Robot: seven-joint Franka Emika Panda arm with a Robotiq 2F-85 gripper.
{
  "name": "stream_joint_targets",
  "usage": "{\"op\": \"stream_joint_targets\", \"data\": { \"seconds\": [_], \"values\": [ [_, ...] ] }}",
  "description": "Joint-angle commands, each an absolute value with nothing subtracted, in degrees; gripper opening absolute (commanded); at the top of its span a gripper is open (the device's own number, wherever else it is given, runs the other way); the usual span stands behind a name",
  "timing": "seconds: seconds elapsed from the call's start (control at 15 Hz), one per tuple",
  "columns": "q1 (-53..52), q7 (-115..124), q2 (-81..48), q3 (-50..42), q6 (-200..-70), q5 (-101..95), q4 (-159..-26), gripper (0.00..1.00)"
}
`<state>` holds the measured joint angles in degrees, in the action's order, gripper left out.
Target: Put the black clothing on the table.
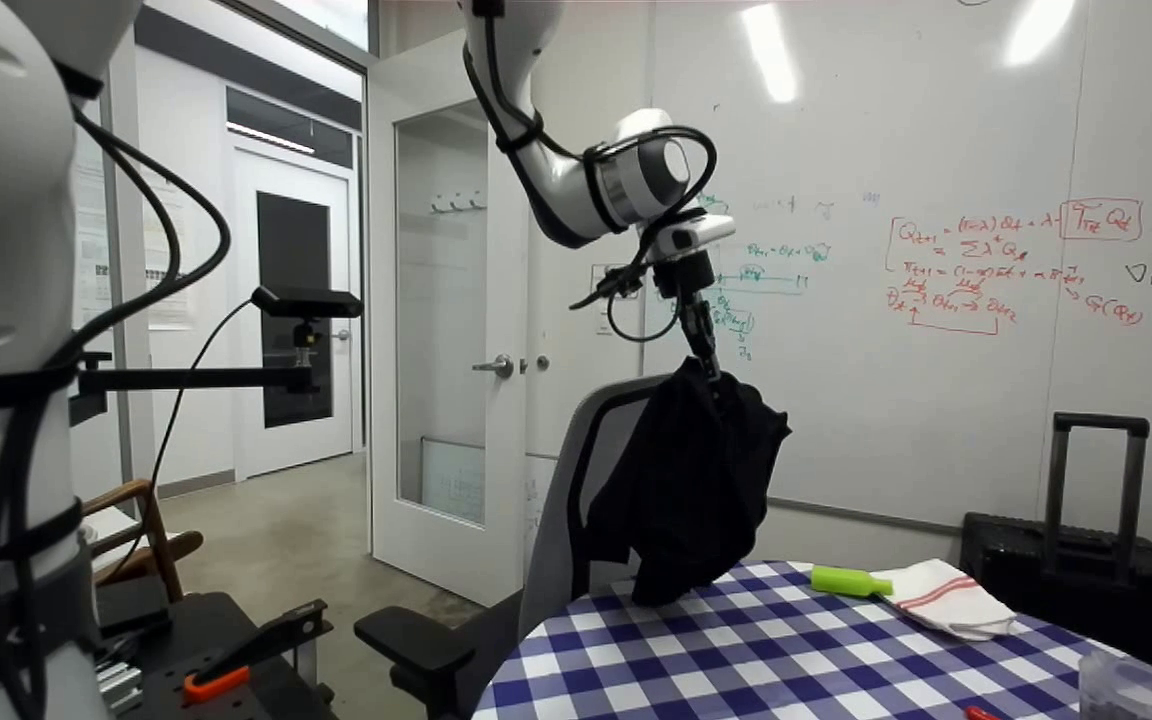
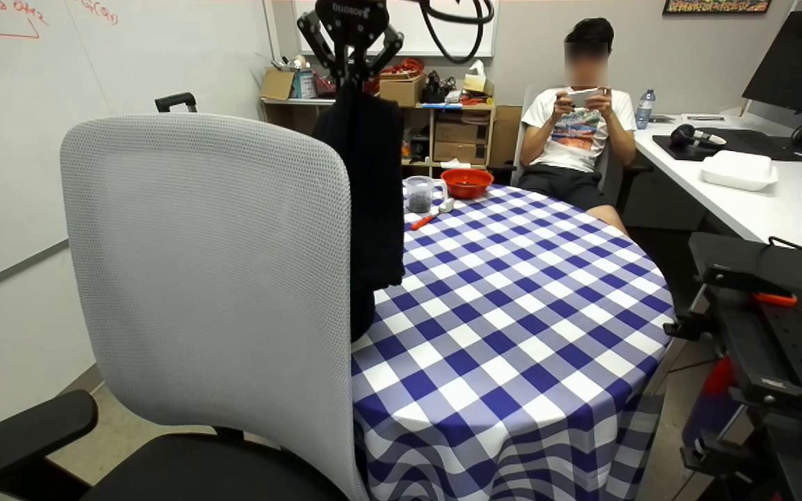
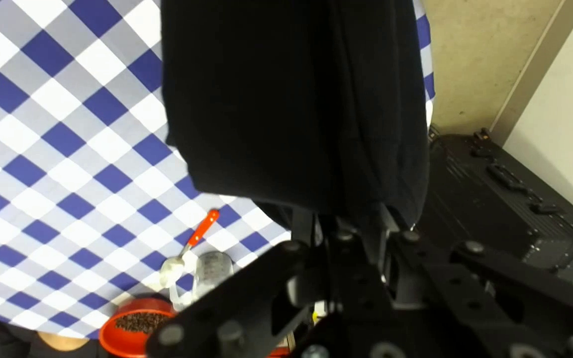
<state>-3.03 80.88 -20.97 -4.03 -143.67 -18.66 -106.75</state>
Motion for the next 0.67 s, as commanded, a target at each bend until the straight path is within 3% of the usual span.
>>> {"op": "stream_joint_targets", "data": {
  "seconds": [0.0, 0.6],
  "values": [
    [-1.3, 75.1, -26.5, -4.0, -147.8, -11.3, -106.3, 0.03],
    [-3.6, 72.5, -34.7, -12.8, -156.6, -8.8, -112.7, 0.03]
  ]
}}
